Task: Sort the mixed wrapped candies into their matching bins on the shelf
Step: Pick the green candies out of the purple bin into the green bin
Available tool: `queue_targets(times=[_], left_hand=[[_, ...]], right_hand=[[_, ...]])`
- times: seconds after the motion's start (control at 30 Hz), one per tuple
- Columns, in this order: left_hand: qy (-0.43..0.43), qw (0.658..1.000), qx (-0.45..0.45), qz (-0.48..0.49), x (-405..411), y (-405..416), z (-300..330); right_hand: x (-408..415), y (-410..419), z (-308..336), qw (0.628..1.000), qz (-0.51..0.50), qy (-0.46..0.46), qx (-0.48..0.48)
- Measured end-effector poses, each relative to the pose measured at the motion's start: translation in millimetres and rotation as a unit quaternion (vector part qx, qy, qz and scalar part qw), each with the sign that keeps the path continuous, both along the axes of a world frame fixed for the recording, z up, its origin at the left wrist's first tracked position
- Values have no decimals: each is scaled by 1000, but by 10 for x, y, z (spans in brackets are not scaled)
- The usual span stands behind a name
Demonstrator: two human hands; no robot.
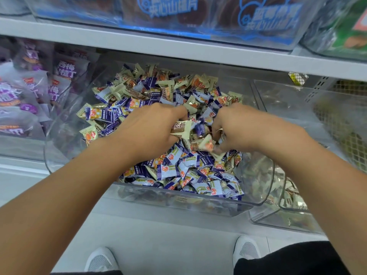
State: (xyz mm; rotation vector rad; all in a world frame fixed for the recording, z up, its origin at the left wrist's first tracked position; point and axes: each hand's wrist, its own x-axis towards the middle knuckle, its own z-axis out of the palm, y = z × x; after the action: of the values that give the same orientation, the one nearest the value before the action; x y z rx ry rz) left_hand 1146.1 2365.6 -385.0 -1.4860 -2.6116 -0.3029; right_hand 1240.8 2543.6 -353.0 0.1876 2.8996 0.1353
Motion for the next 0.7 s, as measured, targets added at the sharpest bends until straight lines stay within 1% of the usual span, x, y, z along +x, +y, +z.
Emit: queue_targets(times=[0.07,0.13,0.23,0.4,0.5,0.6,0.7], left_hand=[[-2,1000,-13,0,-22,57,-20],[6,999,-40,-18,-29,125,-49],[1,994,-100,-37,-32,211,-51],[-14,986,-161,-38,-35,260,14],[25,980,-195,-14,37,303,0],[61,977,-204,4,94,351,-18],[62,973,-223,15,93,370,-8]], right_hand=[[4,-2,-10,1000,-10,-6,-23],[1,-52,-23,999,-18,11,-35],[-2,-135,-35,999,-23,8,-24],[-23,-82,-61,1000,-11,-16,-12],[-43,-104,-83,999,-24,-27,-24],[-59,-174,-153,999,-25,-9,-30],[-48,-161,-162,999,-11,-3,-31]])
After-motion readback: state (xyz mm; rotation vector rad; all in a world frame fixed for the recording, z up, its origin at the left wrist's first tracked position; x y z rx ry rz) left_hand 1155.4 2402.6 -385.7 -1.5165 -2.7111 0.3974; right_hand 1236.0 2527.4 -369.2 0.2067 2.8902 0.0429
